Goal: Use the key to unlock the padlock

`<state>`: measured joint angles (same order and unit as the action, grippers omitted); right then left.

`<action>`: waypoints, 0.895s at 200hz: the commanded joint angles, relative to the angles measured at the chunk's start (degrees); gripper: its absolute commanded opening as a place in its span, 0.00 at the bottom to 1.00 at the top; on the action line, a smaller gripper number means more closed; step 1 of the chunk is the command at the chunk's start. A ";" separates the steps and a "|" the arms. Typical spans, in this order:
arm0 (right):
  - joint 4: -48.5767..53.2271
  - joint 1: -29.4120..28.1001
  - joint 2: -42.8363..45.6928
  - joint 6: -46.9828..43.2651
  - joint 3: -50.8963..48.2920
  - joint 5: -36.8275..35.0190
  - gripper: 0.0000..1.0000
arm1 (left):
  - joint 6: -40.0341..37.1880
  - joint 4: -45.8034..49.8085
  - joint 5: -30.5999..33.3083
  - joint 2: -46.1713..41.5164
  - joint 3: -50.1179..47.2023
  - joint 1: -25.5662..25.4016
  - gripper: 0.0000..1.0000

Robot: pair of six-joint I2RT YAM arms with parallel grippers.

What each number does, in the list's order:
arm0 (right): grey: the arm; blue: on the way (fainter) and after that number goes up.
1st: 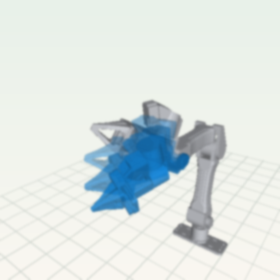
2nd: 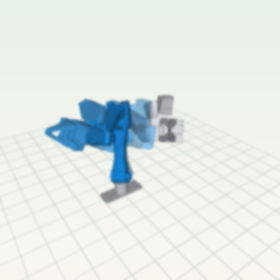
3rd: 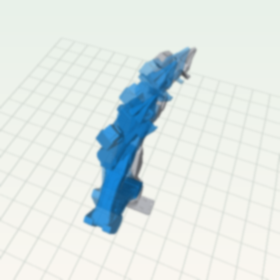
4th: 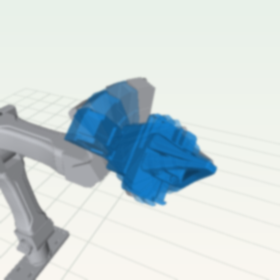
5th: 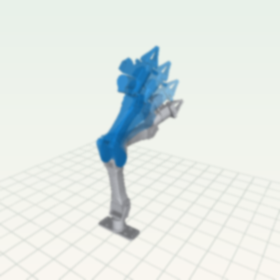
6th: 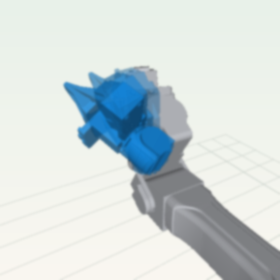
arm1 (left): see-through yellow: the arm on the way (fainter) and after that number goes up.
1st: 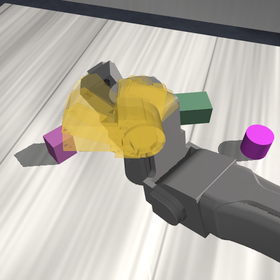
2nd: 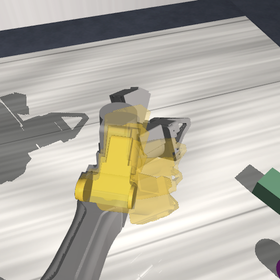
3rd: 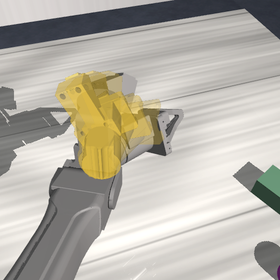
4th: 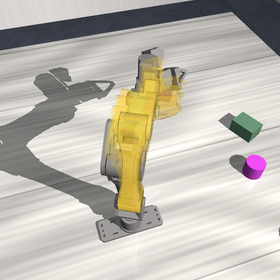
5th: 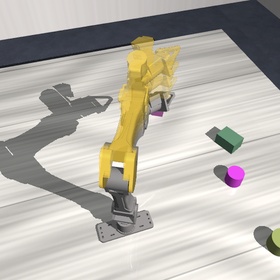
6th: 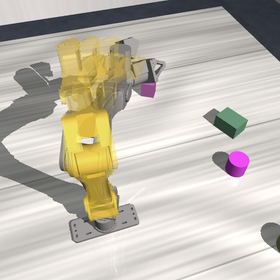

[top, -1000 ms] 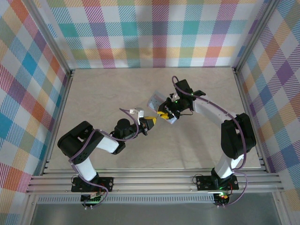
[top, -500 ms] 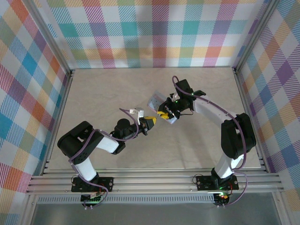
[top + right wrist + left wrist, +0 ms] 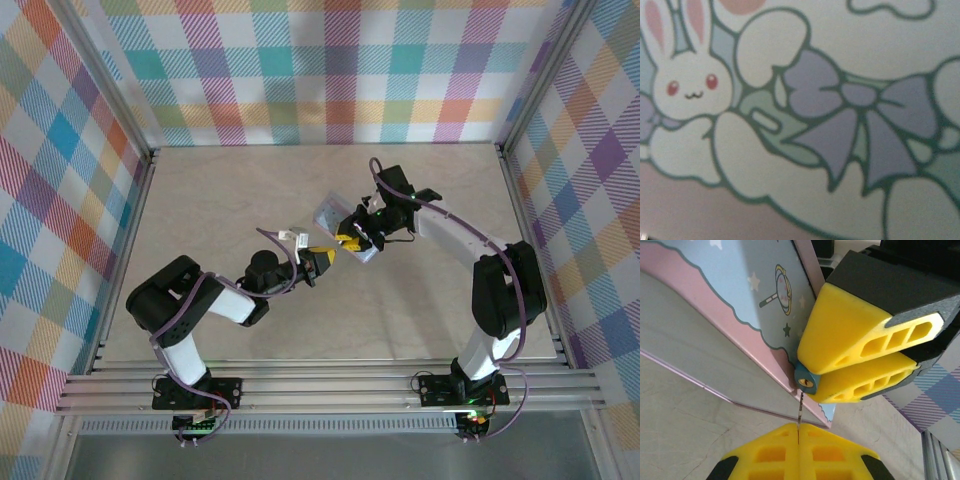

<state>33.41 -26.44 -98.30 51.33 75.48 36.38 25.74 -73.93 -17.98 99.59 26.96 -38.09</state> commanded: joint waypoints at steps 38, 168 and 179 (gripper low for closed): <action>3.03 2.12 -0.01 -3.08 3.97 4.14 0.00 | -0.07 -4.40 -2.06 -2.15 0.21 0.56 0.00; 7.29 4.11 -0.22 -5.54 6.08 5.61 0.00 | -0.41 -4.14 -2.32 -3.97 1.41 0.51 0.00; 7.29 4.11 -0.18 -5.46 6.09 5.76 0.00 | -0.28 -4.12 -2.37 -3.30 1.91 0.46 0.00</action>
<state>41.10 -22.24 -98.70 47.48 79.72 39.20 25.74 -75.37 -19.46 95.83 26.92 -37.95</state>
